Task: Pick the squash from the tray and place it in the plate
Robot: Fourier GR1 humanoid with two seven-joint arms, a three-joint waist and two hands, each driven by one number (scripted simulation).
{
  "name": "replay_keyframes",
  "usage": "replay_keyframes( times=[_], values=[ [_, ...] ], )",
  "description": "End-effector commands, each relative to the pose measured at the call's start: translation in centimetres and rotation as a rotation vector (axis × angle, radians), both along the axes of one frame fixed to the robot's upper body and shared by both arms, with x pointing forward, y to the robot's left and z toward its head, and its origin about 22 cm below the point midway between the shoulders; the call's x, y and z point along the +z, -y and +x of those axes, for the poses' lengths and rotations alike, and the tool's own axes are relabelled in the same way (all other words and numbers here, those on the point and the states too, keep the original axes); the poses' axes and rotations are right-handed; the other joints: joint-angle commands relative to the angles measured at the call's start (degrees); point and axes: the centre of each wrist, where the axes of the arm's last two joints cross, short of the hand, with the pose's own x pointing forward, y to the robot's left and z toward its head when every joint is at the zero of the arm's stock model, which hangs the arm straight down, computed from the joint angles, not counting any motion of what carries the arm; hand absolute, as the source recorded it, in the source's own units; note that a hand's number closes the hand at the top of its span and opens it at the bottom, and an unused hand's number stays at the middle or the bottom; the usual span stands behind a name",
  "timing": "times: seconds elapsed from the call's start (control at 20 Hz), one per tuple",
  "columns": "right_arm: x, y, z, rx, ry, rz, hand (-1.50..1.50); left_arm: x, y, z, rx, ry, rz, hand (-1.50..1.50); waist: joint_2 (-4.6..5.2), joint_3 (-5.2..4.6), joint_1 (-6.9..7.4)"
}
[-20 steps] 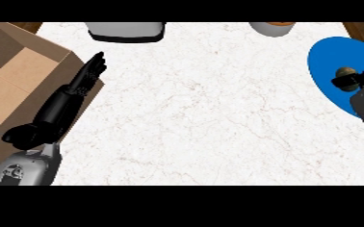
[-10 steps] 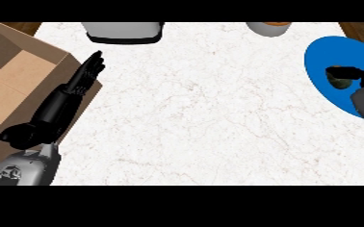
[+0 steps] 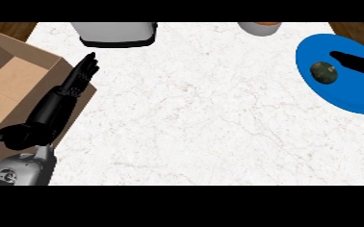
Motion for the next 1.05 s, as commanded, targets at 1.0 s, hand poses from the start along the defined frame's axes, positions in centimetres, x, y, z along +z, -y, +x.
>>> replay_keyframes(
  times=[1.0],
  values=[
    [1.5,4.5,-19.4,0.198,0.093,0.083,-1.5,-0.5,-0.1,-1.2,-0.004,0.01,0.006,0.0,0.15,-0.12,0.6]
  ],
)
